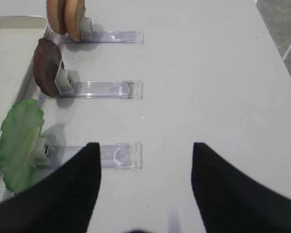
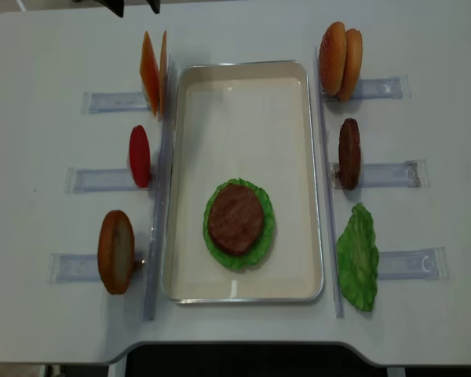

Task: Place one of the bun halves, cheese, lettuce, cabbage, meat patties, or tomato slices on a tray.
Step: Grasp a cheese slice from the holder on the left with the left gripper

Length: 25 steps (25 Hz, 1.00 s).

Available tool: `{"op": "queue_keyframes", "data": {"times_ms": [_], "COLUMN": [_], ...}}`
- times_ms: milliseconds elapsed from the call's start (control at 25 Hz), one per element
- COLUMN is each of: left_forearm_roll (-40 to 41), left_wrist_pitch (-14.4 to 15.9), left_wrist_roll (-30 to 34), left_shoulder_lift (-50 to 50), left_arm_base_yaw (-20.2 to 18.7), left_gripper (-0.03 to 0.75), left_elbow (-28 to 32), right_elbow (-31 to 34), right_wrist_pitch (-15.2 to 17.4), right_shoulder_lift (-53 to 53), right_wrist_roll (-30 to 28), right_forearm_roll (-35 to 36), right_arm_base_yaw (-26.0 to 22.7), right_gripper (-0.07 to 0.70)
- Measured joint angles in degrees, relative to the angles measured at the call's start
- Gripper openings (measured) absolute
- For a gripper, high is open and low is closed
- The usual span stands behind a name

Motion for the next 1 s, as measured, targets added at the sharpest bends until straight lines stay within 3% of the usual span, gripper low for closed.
{"op": "queue_keyframes", "data": {"times_ms": [720,1000], "left_forearm_roll": [2.0,2.2], "left_wrist_pitch": [0.0,0.0], "left_wrist_roll": [-1.8,-1.9], "left_shoulder_lift": [0.6,3.4], "left_arm_base_yaw": [-1.5,-3.7], "left_gripper": [0.538,0.538], "left_elbow": [1.2,1.2], "right_elbow": [0.0,0.0], "right_wrist_pitch": [0.0,0.0], "right_shoulder_lift": [0.0,0.0], "right_wrist_roll": [0.0,0.0], "right_forearm_roll": [0.0,0.0], "right_arm_base_yaw": [0.0,0.0], "right_gripper": [0.398,0.398]}}
